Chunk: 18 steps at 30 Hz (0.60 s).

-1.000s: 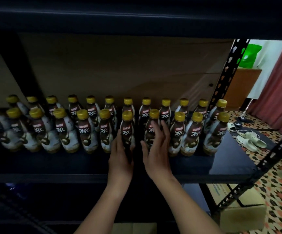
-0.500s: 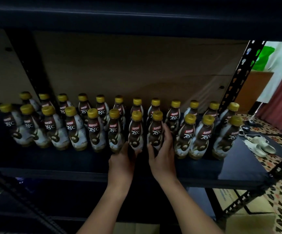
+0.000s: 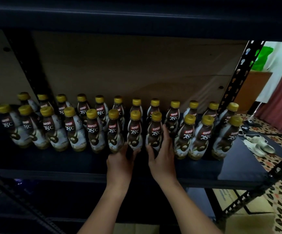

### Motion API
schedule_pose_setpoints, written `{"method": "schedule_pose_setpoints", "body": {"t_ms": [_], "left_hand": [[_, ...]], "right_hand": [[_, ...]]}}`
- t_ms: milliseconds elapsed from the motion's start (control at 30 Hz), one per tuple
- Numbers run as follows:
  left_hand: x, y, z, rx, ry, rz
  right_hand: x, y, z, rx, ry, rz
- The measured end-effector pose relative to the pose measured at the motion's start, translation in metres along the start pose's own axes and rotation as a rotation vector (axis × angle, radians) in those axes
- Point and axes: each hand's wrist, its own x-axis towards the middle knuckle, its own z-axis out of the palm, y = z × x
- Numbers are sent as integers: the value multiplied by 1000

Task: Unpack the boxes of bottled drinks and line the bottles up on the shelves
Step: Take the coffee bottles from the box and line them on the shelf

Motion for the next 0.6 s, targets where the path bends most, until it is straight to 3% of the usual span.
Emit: {"method": "schedule_pose_setpoints", "body": {"t_ms": [600], "left_hand": [[-4, -4, 3, -11, 52, 3]], "right_hand": [[-2, -1, 0, 7, 20, 28]]}}
